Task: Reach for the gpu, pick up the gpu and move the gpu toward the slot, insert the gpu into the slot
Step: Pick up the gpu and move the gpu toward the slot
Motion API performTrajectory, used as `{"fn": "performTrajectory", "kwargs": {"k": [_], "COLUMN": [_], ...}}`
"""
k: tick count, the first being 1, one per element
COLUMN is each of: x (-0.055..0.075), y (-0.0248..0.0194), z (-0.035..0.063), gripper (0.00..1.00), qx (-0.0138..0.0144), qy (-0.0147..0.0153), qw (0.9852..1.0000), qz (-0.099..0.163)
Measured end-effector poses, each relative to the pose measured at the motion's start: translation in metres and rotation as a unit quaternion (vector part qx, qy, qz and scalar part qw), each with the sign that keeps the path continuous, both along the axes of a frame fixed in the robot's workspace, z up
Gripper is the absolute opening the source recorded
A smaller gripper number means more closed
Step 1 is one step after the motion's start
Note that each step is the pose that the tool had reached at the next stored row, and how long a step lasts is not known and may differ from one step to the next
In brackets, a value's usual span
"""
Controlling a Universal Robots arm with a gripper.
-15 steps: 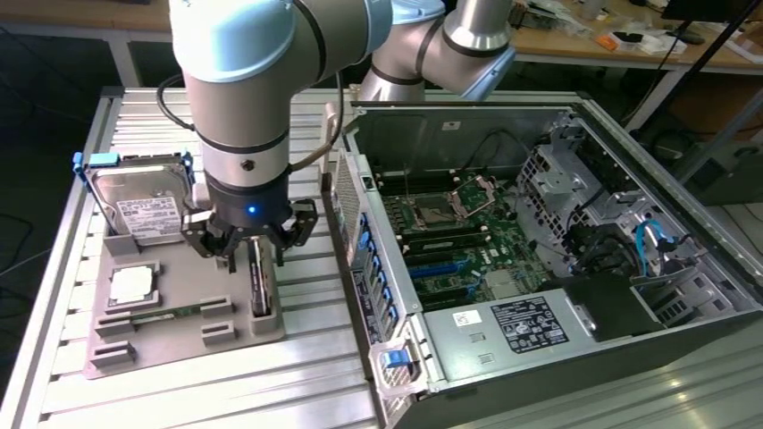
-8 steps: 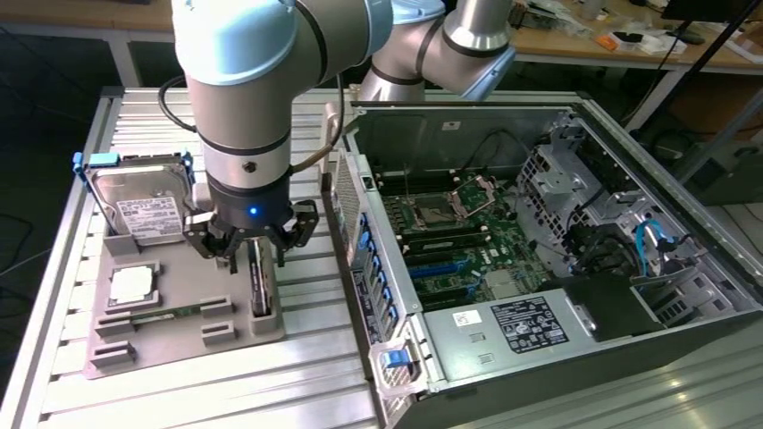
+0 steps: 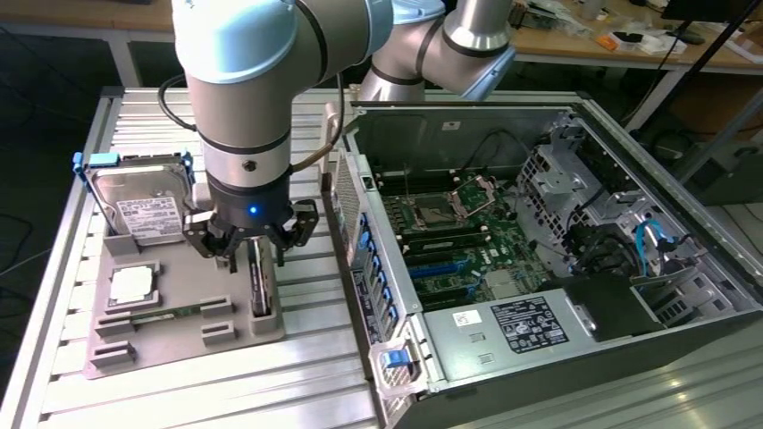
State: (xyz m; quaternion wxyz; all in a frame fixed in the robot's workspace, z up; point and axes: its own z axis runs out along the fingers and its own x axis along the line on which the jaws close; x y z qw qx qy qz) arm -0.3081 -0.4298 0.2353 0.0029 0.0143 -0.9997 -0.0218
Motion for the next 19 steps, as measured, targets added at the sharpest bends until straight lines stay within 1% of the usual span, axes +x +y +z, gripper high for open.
{"fn": "performTrajectory", "kwargs": {"k": [4, 6, 7, 8, 10, 11, 13, 19], "x": [0.0, 0.0, 0.0, 0.0, 0.0, 0.0, 0.0, 0.0], "y": [0.0, 0.0, 0.0, 0.0, 0.0, 0.0, 0.0, 0.0], "z": [0.0, 0.0, 0.0, 0.0, 0.0, 0.0, 0.0, 0.0], "gripper": [0.6, 0.59, 0.52, 0.52, 0.4, 0.4, 0.28, 0.27], "qx": [0.0, 0.0, 0.0, 0.0, 0.0, 0.0, 0.0, 0.0], "qy": [0.0, 0.0, 0.0, 0.0, 0.0, 0.0, 0.0001, 0.0], "qw": [1.0, 1.0, 1.0, 1.0, 1.0, 1.0, 1.0, 1.0], "qz": [0.0, 0.0, 0.0, 0.0, 0.0, 0.0, 0.0, 0.0]}}
